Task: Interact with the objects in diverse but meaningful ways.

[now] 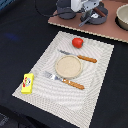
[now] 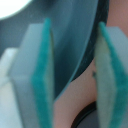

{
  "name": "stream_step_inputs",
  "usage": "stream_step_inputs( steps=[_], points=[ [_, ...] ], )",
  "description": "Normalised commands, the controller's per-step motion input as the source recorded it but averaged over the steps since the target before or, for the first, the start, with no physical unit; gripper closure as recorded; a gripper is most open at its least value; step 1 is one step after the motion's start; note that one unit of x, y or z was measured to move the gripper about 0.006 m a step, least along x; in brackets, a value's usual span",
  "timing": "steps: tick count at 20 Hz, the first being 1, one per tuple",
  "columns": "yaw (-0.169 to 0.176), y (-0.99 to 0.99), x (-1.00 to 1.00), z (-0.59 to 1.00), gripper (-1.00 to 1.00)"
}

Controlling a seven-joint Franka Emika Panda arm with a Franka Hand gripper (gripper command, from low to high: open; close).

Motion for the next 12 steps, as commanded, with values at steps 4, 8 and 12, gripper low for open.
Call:
stream_step_inputs(
  steps=[4, 8, 12],
  points=[
    [0.024, 0.00, -0.09, -0.06, 1.00],
    [0.023, -0.02, -0.17, -0.01, 1.00],
    [0.031, -0.12, -0.27, 0.15, 1.00]
  ],
)
